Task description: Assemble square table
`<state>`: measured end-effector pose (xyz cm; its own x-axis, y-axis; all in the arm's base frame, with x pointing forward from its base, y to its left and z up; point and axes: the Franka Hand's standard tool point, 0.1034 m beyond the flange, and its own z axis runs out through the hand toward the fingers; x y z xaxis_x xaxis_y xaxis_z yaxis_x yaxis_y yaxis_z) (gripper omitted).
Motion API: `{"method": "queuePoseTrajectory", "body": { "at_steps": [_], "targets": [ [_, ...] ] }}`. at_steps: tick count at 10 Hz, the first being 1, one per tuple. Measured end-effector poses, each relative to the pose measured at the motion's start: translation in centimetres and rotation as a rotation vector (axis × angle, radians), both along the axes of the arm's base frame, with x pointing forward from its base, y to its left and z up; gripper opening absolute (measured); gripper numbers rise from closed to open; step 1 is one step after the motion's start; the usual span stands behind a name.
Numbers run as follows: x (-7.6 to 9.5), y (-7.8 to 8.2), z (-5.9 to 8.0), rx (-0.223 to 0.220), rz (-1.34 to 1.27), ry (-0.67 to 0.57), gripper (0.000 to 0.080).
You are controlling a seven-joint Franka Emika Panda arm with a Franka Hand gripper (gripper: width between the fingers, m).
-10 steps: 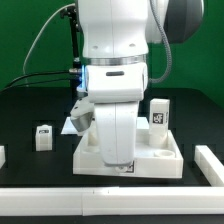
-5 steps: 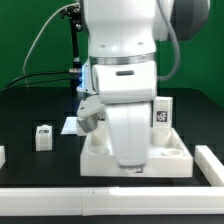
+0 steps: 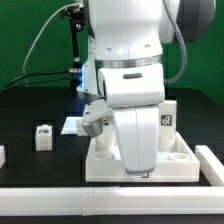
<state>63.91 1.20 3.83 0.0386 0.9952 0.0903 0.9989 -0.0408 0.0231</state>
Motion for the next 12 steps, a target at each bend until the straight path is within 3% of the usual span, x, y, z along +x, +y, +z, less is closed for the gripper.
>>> {"method": "queuePoseTrajectory", "body": {
  "at_steps": [3,7,11,12],
  "targets": [
    [1.1,1.4,-0.1,0.011,0.049,-0.050,0.0058],
    [1.1,3.1,-0.9,0.027,-0.023,-0.036,0.0058],
    [1.4,2.9,-0.9,0.006,-0.019,-0.074,0.0058],
    [1.4,2.9,-0.9,0.006,-0.028,-0.072,0.0165]
  ]
}}
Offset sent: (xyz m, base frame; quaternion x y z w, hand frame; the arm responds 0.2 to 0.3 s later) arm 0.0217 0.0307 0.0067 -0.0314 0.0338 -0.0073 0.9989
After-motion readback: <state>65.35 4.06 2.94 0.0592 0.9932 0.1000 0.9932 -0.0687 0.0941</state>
